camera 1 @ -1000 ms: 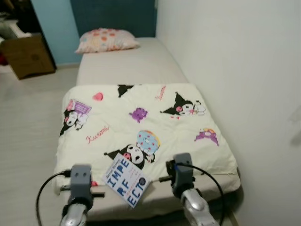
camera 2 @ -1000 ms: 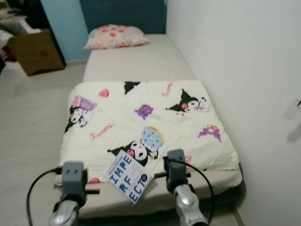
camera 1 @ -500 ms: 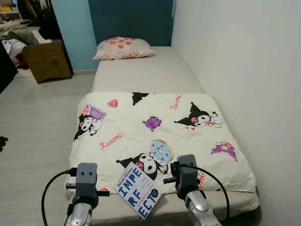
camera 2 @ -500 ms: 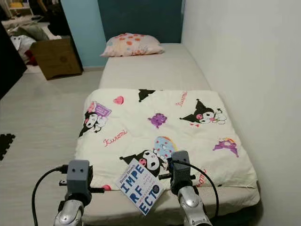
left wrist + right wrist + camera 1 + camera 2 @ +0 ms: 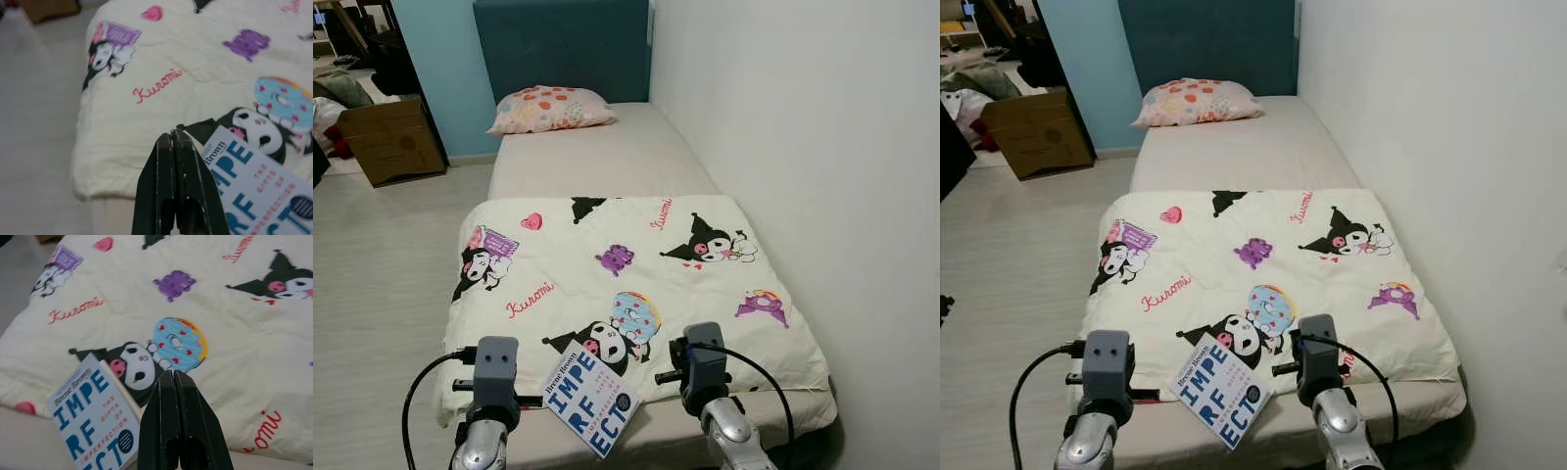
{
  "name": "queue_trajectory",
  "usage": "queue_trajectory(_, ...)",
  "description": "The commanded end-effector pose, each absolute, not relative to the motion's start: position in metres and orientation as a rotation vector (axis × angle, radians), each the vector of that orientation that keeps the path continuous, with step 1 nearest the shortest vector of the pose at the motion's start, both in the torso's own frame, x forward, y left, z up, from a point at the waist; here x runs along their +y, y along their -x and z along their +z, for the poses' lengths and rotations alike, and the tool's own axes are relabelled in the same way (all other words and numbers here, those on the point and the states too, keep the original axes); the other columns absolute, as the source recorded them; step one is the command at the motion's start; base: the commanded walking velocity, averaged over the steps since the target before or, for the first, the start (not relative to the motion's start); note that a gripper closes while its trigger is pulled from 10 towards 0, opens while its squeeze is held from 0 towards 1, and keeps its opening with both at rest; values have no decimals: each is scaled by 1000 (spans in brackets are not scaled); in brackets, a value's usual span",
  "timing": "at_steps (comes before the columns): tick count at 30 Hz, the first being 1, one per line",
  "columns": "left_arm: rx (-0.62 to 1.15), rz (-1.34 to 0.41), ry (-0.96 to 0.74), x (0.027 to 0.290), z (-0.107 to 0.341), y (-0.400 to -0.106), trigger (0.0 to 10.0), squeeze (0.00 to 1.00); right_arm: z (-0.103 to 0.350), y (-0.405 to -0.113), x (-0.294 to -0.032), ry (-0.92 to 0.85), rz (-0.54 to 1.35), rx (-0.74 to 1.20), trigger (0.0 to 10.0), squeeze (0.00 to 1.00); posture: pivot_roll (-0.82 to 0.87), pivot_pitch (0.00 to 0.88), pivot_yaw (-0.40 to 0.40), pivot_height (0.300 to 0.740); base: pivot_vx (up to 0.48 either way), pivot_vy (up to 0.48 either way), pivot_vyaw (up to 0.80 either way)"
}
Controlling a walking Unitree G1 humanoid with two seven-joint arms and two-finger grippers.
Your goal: Clean up the room
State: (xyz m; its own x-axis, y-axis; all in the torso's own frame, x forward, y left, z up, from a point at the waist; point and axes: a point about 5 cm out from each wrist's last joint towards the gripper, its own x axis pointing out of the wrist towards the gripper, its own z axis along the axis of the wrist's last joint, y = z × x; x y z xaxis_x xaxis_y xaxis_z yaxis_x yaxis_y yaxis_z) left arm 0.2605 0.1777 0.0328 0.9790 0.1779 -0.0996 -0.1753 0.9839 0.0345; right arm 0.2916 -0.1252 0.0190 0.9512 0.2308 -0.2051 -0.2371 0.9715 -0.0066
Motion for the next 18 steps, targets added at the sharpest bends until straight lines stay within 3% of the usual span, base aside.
queue_trajectory(1,144,193,5,177,25,-257,10000,0,13,-287,-125,38,245,234,10000,0,-9,123,17,740,0,0,0)
queue_trajectory(18,146,201,-57,184,23,-251,10000,0,11,-285,-121,29,266,248,10000,0,-4,134,14,740,0,0,0)
